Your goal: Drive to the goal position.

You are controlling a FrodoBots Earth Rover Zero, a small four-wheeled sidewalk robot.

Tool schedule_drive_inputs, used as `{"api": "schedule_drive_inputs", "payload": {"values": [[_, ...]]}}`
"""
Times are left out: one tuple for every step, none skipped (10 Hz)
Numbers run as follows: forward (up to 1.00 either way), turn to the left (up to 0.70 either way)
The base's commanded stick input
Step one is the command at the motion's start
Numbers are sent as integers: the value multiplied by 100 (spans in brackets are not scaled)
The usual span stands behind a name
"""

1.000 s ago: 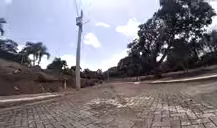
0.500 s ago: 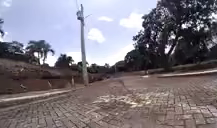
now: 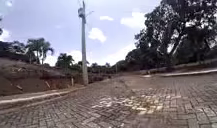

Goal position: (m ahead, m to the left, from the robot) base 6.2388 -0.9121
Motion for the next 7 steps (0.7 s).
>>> {"api": "schedule_drive_inputs", "payload": {"values": [[70, 0], [70, 0], [70, 0], [70, 0], [70, -10], [70, -27], [70, -19]]}}
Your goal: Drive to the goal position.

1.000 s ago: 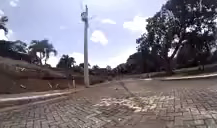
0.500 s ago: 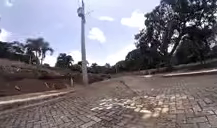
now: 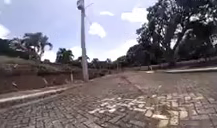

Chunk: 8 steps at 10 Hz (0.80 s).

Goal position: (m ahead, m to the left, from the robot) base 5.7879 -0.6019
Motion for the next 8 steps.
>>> {"api": "schedule_drive_inputs", "payload": {"values": [[70, 0], [70, 0], [70, -2], [70, -20], [70, -16], [70, 0], [70, 0], [70, 0]]}}
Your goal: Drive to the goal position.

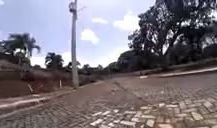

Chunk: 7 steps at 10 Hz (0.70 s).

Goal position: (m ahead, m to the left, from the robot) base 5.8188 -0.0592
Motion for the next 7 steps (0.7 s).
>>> {"api": "schedule_drive_inputs", "payload": {"values": [[70, 0], [70, 0], [70, 0], [70, 0], [70, 0], [70, 0], [70, 0]]}}
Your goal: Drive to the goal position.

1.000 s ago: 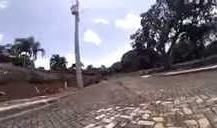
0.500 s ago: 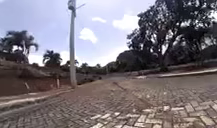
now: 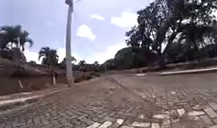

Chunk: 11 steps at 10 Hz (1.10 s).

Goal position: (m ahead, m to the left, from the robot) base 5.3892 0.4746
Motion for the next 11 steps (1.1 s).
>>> {"api": "schedule_drive_inputs", "payload": {"values": [[70, 0], [70, -3], [70, -27], [70, -13], [70, 0], [70, 0], [70, 0], [70, 0], [70, 0], [70, 0], [70, 0]]}}
